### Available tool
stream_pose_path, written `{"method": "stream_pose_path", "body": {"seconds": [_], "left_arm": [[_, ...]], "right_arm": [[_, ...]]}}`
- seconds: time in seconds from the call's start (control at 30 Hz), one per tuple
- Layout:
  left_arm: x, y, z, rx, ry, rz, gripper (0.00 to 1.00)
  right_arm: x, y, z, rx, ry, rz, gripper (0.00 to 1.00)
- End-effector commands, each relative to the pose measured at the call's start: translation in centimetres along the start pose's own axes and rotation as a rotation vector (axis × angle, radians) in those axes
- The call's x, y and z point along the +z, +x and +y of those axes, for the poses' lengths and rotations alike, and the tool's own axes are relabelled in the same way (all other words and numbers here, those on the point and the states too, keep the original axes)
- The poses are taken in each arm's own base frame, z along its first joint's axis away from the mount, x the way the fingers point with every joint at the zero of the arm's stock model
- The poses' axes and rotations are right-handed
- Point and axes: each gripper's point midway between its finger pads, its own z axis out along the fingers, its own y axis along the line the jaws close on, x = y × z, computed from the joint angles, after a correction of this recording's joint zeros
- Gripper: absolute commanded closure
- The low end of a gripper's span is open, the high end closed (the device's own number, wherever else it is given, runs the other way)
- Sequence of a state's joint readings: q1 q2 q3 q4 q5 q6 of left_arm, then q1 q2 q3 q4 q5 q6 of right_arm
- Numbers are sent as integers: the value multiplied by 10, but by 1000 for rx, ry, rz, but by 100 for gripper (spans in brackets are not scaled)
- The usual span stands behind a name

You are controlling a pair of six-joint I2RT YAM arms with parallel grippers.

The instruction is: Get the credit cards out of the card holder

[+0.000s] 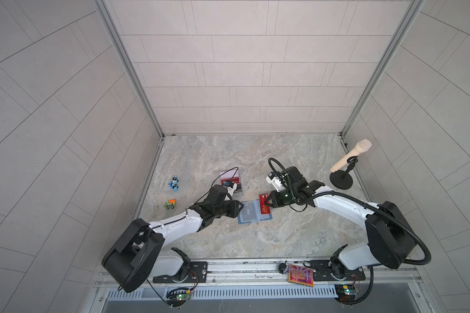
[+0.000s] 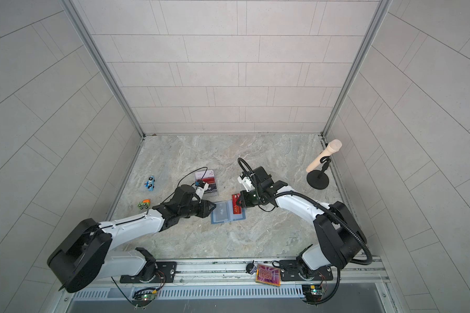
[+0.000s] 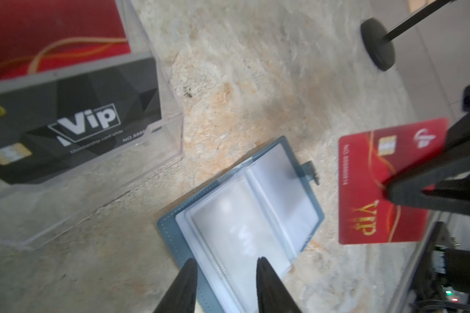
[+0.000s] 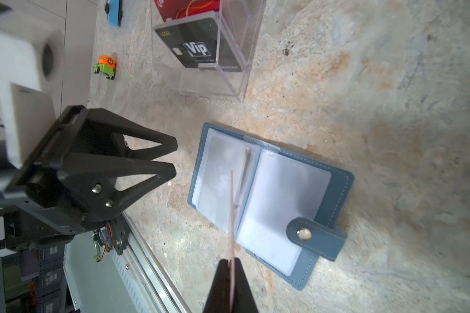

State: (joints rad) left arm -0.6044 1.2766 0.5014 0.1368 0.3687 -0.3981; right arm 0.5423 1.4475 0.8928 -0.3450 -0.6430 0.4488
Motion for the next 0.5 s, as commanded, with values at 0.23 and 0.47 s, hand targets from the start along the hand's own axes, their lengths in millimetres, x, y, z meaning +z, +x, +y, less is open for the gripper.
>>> {"method": "stream_pose_path", "body": {"seconds": [0.23, 0.47], "left_arm": [[-64, -35, -85, 297, 260, 108, 48], [-95, -31, -133, 372, 536, 175, 39]], "right_arm": [[-49, 15, 56, -275, -146, 88, 100], [-71, 28, 97, -401, -301, 82, 100]]}}
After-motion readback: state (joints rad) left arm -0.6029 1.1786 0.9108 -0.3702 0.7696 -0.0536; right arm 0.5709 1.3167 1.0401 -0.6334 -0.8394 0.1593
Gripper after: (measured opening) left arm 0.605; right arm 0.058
